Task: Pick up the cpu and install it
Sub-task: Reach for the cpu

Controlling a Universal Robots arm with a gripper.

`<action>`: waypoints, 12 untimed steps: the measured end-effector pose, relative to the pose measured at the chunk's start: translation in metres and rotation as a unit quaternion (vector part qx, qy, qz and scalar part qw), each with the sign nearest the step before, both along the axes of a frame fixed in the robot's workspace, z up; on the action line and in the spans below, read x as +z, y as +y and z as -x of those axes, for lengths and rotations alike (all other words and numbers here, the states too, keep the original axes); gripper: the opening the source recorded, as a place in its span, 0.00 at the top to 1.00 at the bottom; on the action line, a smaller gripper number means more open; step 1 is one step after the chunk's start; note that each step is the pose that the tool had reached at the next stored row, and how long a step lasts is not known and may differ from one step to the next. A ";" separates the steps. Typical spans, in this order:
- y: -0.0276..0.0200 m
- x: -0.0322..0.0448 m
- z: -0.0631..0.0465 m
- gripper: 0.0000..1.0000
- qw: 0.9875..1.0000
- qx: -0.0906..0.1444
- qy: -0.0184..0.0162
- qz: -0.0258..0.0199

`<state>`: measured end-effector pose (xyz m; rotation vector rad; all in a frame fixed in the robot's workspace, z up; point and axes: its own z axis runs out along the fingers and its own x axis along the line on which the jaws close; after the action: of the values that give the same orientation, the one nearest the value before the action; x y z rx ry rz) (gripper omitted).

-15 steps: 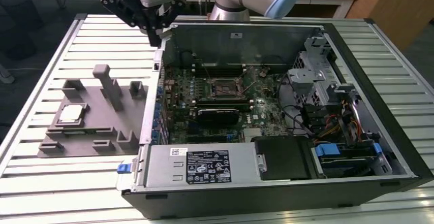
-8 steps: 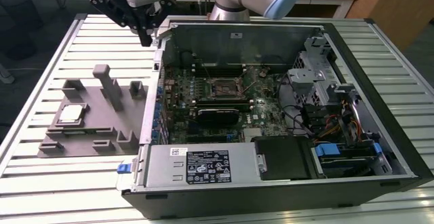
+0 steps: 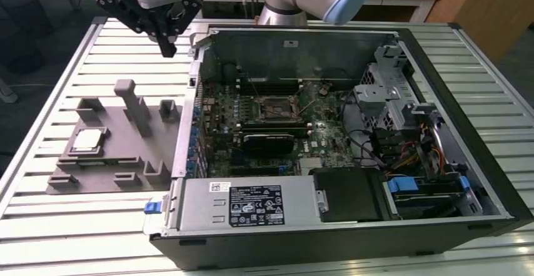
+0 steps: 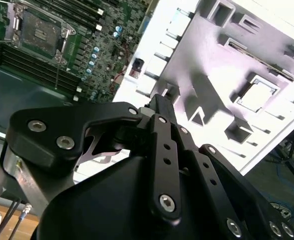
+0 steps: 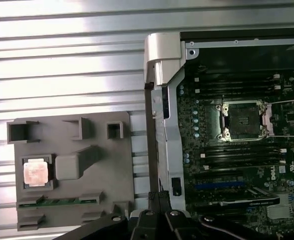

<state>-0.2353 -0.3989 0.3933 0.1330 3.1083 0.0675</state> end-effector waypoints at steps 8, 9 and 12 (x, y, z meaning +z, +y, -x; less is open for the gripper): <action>0.0000 0.0000 0.015 0.89 1.000 -0.001 0.000 0.000; 0.0000 0.0000 0.017 0.89 1.000 -0.001 0.000 0.000; 0.0000 0.0000 0.022 0.89 1.000 -0.002 0.000 0.000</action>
<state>-0.2573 -0.3990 0.3933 0.1381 3.1075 0.0675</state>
